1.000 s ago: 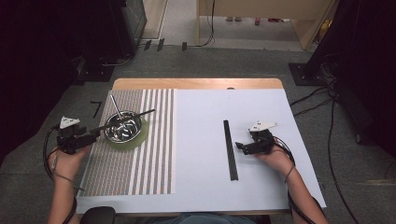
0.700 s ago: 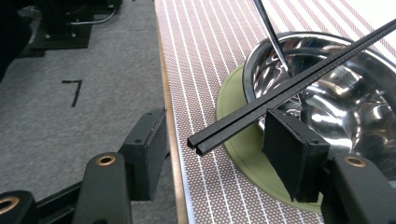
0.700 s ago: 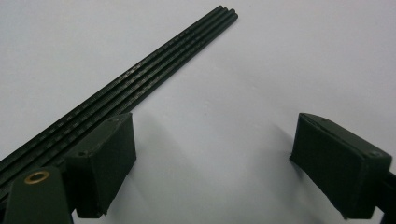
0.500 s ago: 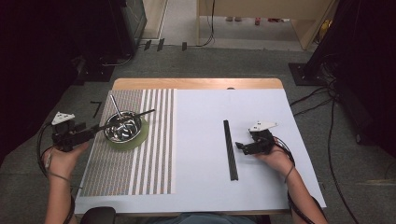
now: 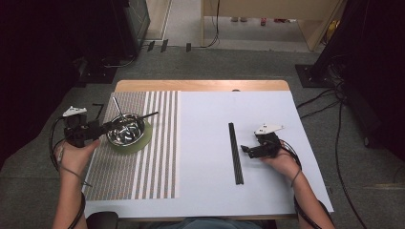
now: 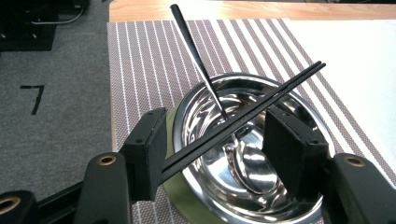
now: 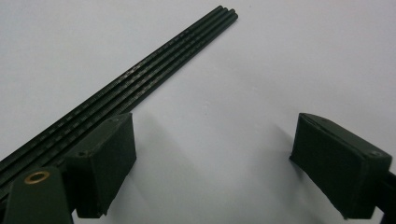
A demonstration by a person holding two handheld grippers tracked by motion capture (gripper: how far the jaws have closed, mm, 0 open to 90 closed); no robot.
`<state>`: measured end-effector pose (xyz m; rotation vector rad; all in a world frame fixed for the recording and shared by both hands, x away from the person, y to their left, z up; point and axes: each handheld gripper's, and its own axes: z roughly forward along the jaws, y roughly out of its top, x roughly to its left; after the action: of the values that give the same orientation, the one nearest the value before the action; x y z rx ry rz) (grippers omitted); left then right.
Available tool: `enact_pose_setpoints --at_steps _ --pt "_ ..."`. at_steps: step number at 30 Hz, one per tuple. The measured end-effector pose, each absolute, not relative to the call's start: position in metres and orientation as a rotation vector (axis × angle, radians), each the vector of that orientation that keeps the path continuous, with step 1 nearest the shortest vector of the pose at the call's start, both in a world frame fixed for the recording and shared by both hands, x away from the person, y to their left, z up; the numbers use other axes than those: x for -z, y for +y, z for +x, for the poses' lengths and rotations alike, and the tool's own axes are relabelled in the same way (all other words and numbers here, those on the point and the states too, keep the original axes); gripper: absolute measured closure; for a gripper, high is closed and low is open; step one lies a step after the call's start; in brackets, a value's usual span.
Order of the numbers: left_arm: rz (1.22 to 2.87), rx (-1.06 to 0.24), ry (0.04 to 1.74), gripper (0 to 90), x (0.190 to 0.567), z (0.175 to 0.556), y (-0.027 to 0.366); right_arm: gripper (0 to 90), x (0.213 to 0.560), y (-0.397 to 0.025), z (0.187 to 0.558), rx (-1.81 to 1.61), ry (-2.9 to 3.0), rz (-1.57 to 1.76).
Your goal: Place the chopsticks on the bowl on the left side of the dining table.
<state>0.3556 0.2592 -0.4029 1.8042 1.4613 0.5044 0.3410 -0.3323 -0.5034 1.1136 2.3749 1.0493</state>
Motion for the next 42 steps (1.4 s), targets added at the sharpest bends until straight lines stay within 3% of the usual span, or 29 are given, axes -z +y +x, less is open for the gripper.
enact_pose_setpoints --at_steps 11,15,24,29,42 --pt "1.827 -0.495 1.436 39.0 0.401 0.370 0.240 13.4 0.503 -0.332 0.341 -1.049 2.376 1.115" --pt "1.829 -0.493 1.442 53.7 0.402 0.374 0.236 13.3 0.503 -0.332 0.341 -1.049 2.376 1.116" --pt "1.855 -0.472 1.477 69.5 0.410 0.387 0.224 13.4 0.503 -0.332 0.341 -1.049 2.376 1.115" --pt "1.816 -0.394 1.508 83.6 0.412 0.400 0.222 13.3 0.503 -0.332 0.341 -1.047 2.375 1.116" --pt "1.948 -0.460 1.448 90.0 0.429 0.414 0.201 13.3 0.503 -0.332 0.341 -1.048 2.377 1.114"
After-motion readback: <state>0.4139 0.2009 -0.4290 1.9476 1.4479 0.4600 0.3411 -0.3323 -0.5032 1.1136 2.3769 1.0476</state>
